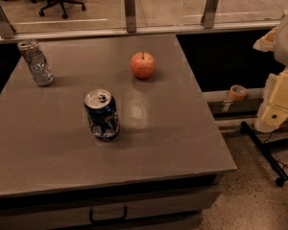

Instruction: Move redbull can near apple

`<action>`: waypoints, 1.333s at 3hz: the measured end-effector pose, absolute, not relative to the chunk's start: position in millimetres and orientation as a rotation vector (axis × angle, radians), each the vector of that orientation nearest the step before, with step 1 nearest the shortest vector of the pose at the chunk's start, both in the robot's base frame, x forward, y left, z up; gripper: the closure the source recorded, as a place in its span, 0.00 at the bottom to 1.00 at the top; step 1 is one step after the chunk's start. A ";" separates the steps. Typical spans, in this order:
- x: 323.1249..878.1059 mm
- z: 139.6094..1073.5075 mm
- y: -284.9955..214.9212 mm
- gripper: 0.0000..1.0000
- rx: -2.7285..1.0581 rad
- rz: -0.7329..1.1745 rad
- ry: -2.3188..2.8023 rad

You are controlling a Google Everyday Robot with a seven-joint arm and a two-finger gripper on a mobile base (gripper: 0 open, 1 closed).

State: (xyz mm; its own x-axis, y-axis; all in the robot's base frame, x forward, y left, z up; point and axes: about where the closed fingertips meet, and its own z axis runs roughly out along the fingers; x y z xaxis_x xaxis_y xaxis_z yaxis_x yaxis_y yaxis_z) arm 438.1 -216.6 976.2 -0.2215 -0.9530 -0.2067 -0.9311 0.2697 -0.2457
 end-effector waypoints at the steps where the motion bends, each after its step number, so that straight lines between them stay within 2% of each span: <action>1: 438.2 976.3 -216.6 0.00 -1.724 -0.099 2.232; 2: 442.6 977.2 -205.0 0.00 -1.697 -0.029 2.179; 4: 476.6 960.0 -124.0 0.00 -1.629 0.377 1.908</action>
Offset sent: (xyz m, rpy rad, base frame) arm 0.0117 0.0305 -0.0011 0.2050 -0.0310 0.0474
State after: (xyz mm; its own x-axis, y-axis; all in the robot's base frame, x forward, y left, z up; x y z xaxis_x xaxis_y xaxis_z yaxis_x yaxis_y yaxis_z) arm 476.6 -124.0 960.0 -0.0711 -0.7955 -0.6017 -0.9646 0.2085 -0.1617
